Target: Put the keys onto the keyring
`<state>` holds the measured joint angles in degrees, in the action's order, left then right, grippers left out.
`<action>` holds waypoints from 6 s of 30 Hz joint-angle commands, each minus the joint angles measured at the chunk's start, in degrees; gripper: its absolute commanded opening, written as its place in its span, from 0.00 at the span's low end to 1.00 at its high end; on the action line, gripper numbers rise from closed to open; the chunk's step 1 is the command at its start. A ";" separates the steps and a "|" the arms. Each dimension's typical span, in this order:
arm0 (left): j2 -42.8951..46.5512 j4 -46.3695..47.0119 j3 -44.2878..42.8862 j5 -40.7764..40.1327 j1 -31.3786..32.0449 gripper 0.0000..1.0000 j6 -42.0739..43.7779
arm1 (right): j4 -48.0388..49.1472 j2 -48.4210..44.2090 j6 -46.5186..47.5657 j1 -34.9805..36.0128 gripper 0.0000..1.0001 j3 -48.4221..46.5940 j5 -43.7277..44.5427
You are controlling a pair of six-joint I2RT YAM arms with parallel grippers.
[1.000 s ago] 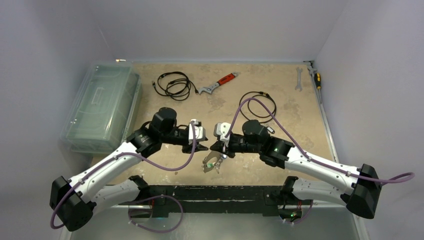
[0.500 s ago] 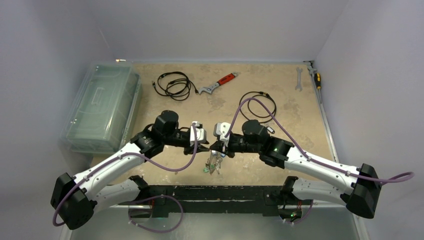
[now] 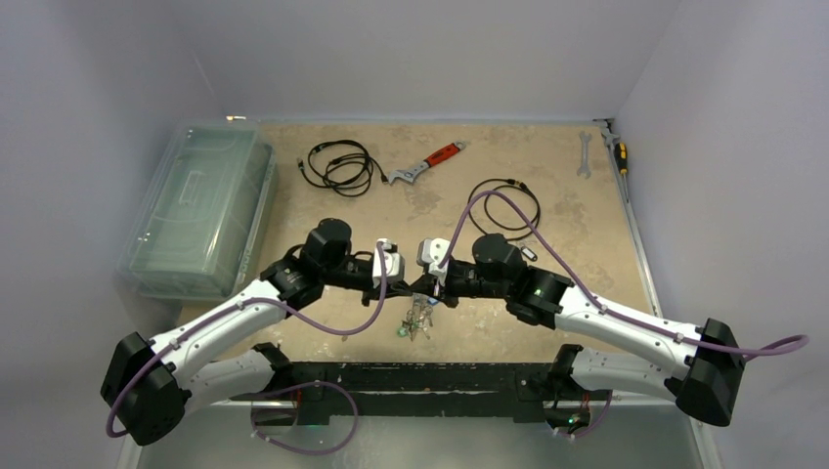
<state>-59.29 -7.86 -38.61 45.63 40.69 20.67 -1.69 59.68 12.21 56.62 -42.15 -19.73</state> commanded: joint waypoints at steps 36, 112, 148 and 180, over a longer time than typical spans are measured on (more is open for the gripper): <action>7.13 18.82 13.08 -6.76 1.53 0.00 -16.36 | 72.06 0.85 -26.60 -10.47 0.30 32.07 -17.02; 4.62 20.07 13.30 -5.47 1.64 0.00 -18.38 | 93.84 26.41 -32.41 -12.68 0.03 28.70 -20.88; 0.35 -28.82 -13.50 -16.47 2.43 0.57 11.15 | 31.94 6.93 -1.00 -0.21 0.00 13.15 -0.32; -6.07 -19.71 -11.06 -7.45 2.67 0.20 14.93 | 28.95 2.11 1.30 1.12 0.00 13.79 1.18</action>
<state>-63.51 -27.29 -48.58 35.00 42.87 33.10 26.13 63.33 12.75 57.10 -27.68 -19.05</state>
